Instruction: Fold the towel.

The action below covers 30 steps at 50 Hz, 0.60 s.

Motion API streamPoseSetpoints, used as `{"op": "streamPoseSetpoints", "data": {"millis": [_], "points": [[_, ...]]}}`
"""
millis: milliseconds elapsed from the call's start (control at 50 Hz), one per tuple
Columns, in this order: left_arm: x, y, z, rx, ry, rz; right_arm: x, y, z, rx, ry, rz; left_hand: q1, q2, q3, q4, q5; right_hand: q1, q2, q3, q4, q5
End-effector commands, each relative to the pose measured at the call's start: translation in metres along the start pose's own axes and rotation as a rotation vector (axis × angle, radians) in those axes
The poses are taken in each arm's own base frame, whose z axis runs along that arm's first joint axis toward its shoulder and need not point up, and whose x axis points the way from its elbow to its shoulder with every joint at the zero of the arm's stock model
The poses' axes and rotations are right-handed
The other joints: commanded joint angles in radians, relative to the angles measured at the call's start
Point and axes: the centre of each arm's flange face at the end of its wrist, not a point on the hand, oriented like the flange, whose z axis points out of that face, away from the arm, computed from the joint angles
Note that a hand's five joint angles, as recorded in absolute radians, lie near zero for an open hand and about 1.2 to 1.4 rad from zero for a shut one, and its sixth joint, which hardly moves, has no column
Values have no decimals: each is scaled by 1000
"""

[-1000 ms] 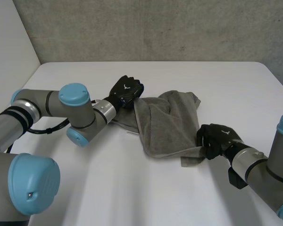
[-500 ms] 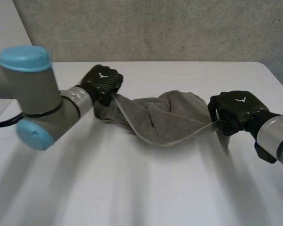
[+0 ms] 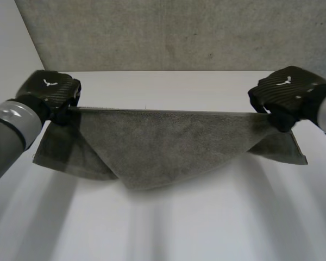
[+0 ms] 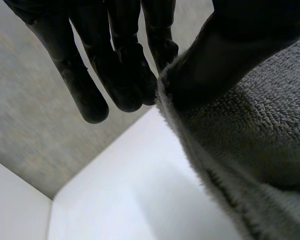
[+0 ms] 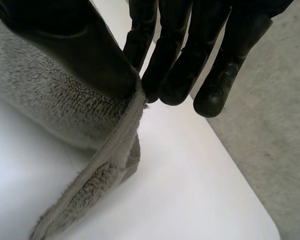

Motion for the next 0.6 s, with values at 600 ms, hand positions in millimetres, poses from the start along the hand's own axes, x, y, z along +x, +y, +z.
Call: {"op": "streamPoseSetpoints", "data": {"millis": [600], "points": [[-24, -49, 80, 535, -131, -318, 34, -45, 82, 520, 197, 184, 90, 62, 65, 43, 75, 56, 82, 75, 67, 58]]}}
